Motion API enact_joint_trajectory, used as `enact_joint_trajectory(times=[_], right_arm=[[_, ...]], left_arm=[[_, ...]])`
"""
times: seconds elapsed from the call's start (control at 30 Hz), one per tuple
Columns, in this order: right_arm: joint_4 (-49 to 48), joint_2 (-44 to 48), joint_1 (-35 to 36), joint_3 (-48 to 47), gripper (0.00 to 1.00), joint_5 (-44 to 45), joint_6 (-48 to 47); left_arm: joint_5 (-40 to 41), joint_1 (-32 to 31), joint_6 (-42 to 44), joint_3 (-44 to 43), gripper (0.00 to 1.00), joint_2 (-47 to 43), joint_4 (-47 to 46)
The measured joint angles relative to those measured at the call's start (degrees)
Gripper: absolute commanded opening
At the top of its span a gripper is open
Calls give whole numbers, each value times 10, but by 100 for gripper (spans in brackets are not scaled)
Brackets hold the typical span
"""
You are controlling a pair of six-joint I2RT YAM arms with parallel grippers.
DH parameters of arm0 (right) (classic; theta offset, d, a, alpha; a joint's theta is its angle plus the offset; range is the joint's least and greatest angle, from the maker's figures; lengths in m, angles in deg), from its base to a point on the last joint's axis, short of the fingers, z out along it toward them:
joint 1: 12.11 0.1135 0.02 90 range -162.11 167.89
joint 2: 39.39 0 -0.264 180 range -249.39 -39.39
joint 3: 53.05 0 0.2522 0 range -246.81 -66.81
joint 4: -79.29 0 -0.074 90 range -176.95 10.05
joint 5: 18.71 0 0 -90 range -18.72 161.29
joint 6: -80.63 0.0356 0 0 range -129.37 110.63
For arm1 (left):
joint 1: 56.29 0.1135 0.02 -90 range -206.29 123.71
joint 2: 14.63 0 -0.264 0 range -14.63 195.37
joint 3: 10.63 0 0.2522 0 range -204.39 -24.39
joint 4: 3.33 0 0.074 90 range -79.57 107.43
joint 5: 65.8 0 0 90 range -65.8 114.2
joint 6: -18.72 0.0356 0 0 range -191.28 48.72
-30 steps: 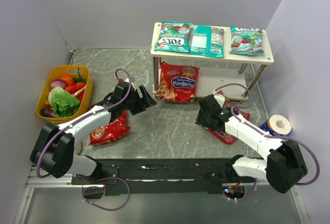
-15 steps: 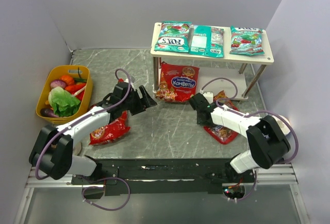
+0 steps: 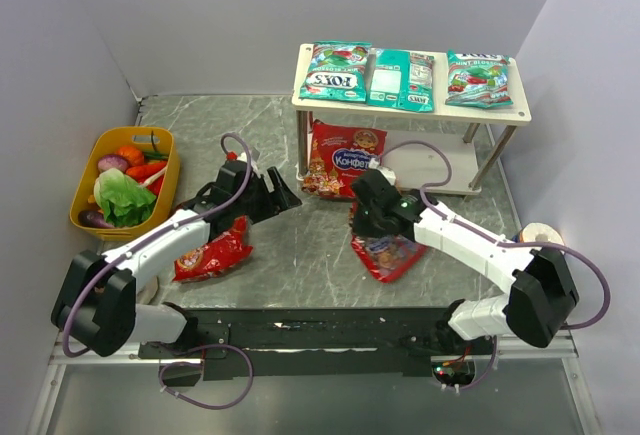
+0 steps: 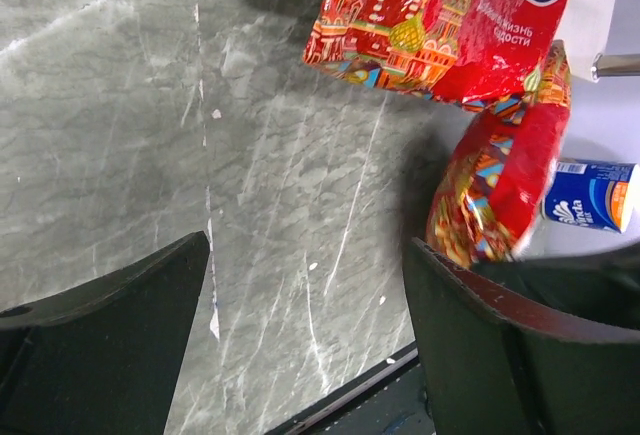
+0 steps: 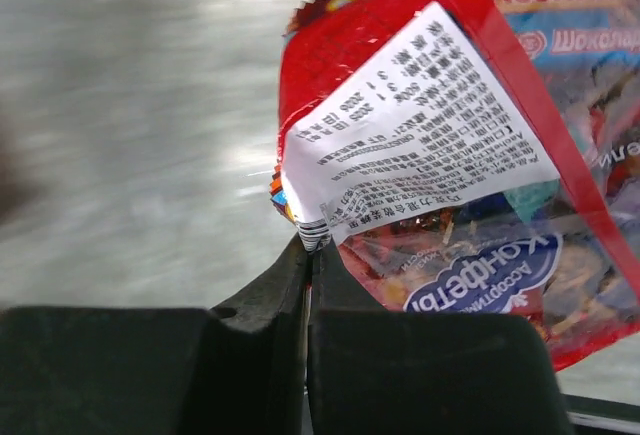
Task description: Place and organize the candy bags onto the shelf
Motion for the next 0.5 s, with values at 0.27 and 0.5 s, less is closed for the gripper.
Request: enact_joint_trajectory(times=[0.27, 0.5], right_arm=[[3, -41, 18, -91, 86, -9, 40], [9, 52, -41, 2, 88, 12, 37]], left_arm=[[-5, 0, 8, 1, 89, 5, 0], [-38, -2, 7, 21, 91, 28, -17]])
